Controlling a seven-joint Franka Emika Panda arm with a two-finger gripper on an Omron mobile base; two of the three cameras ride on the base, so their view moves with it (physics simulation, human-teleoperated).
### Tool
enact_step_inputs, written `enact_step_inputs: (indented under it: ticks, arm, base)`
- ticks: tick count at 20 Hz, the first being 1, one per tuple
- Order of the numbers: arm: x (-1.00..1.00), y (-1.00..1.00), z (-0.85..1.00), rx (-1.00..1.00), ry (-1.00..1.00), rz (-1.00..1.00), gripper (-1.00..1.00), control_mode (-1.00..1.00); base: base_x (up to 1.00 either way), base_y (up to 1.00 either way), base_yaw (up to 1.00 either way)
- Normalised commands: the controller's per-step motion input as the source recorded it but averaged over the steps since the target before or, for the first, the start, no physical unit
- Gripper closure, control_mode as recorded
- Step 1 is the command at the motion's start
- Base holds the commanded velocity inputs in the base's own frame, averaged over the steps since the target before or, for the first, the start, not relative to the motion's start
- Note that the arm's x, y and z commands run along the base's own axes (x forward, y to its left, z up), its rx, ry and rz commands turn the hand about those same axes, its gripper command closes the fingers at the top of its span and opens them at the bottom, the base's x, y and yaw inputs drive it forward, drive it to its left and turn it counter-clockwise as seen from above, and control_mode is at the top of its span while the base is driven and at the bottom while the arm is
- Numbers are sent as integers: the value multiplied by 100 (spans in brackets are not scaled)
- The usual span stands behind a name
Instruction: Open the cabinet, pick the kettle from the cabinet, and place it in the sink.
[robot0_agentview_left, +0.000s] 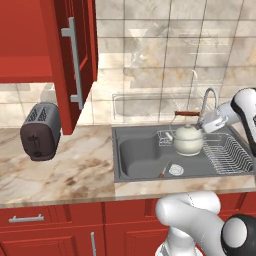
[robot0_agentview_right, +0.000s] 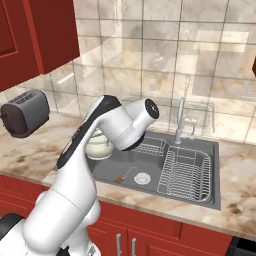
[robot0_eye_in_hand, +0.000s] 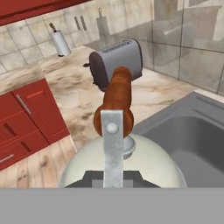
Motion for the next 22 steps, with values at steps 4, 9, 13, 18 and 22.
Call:
enact_step_inputs:
  ticks: [4, 9, 13, 18, 22]
  arm:
    - [15, 12, -22, 5, 0, -1, 100, -100]
    - [19, 5, -22, 8, 0, -1, 100, -100]
    - [19, 9, -23, 3, 0, 0, 100, -100]
    - [17, 8, -19, 0, 0, 0, 100, -100]
    - [17, 6, -18, 0, 0, 0, 100, -100]
  base:
    - [0, 0, 0]
    - [0, 0, 0]
    - [0, 0, 0]
    - [0, 0, 0]
    - [0, 0, 0]
